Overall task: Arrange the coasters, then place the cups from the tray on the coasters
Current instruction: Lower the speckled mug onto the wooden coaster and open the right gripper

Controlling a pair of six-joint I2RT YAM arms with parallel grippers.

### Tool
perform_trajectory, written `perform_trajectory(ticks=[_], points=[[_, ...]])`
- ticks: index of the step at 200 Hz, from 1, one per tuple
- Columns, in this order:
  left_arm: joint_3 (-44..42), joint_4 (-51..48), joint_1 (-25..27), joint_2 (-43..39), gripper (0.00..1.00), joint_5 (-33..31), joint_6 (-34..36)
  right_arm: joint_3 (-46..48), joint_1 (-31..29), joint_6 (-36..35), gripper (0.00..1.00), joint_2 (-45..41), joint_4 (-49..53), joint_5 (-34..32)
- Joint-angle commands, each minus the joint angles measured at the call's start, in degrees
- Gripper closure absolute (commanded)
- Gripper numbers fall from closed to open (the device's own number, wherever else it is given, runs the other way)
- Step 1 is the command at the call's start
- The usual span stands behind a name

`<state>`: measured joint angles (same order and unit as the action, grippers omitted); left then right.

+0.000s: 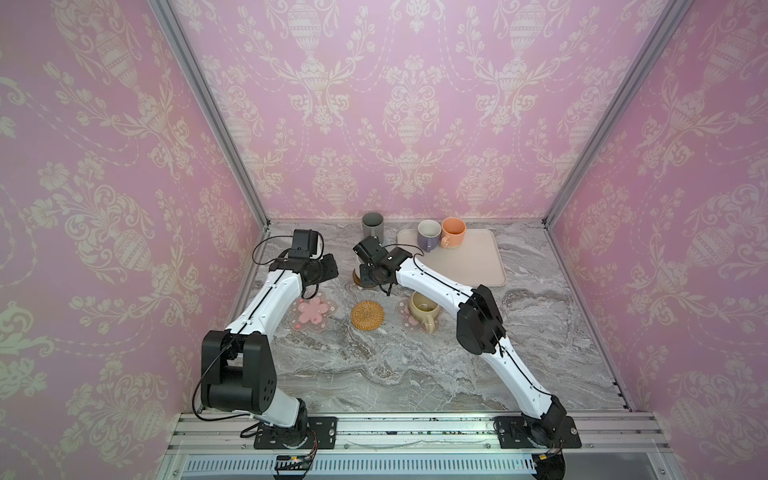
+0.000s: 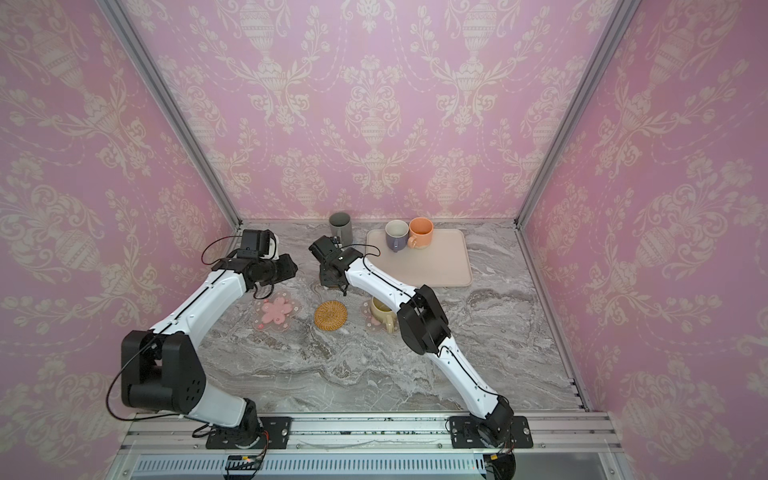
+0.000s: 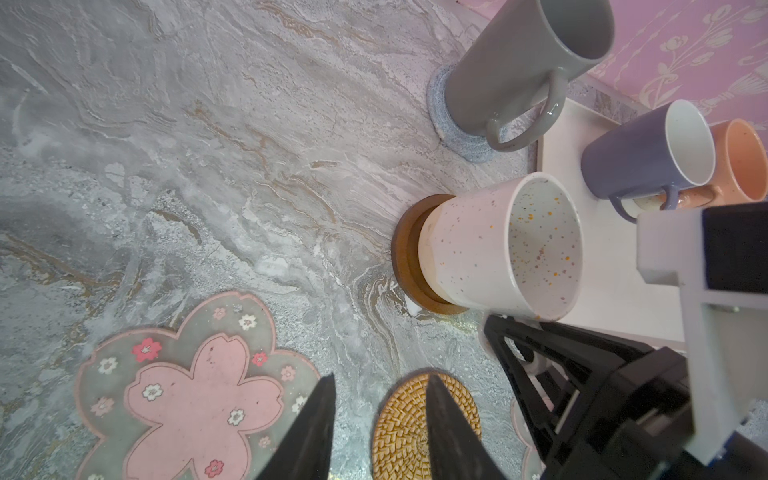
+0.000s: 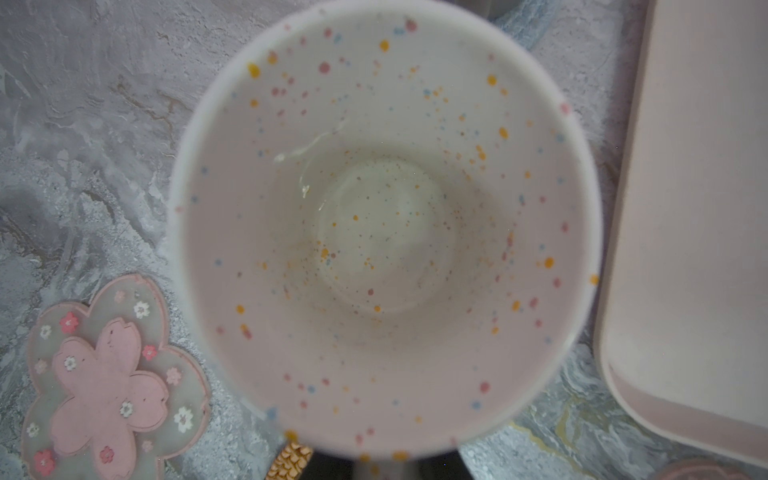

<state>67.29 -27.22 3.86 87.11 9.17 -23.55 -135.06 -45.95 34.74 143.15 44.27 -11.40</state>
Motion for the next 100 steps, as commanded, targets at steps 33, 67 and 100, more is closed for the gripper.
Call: perform_trajectory(ticks=[33, 67, 100], points=[[-0.8, 0.0, -0.5, 0.8, 0.61, 1.8, -1.1, -2.8, -0.3, 0.7, 0.92, -0.2, -0.3, -0.4], [-0.8, 0.0, -0.5, 1.0, 0.61, 1.9, -1.3, -2.8, -0.4, 1.1, 0.83, -0.3, -0.2, 0.0], [-0.8, 0.1, -0.5, 1.0, 0.61, 1.9, -1.3, -2.8, -0.4, 1.3, 0.80, -0.7, -0.3, 0.3]])
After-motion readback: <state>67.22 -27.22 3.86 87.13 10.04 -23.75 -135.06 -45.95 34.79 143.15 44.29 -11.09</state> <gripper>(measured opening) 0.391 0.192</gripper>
